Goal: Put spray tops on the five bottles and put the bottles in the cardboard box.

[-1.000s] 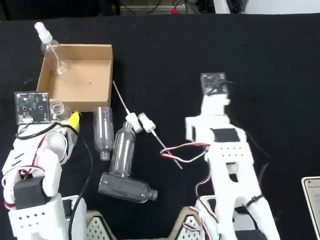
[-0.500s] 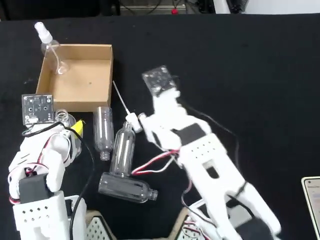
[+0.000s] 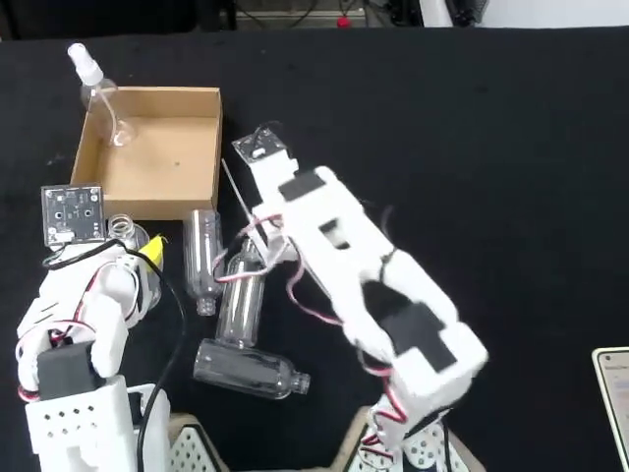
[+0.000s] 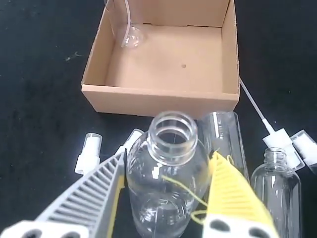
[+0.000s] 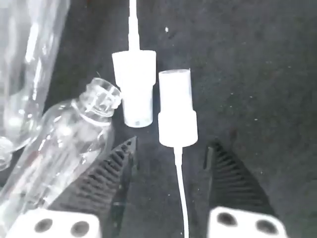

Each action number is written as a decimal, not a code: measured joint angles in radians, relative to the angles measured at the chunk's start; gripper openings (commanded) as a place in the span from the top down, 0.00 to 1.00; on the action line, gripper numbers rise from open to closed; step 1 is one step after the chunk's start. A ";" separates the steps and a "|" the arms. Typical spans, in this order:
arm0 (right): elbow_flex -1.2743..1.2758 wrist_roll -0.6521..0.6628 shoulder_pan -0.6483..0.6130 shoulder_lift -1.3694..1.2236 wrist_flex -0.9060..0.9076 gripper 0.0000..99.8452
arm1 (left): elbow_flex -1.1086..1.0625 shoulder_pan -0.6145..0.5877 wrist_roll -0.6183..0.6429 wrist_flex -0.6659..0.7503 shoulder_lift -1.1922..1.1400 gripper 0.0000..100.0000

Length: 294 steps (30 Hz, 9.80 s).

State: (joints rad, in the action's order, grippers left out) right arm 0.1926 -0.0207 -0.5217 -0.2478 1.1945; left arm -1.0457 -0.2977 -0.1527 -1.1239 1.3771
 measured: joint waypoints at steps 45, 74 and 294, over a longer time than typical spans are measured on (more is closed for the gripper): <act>-0.054 0.038 0.509 0.806 0.127 0.98 | 0.000 0.149 0.006 0.000 0.000 0.79; -0.230 -0.199 0.193 1.048 -0.078 0.98 | -0.066 0.784 0.006 0.315 0.000 0.79; 1.298 0.089 0.422 1.611 -0.635 0.99 | 0.008 0.210 0.153 0.634 -0.043 0.79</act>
State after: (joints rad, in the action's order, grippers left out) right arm 1.4906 0.0683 -0.0997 1.3633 0.5593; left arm -1.0380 -0.0875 0.0008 -0.4902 1.3341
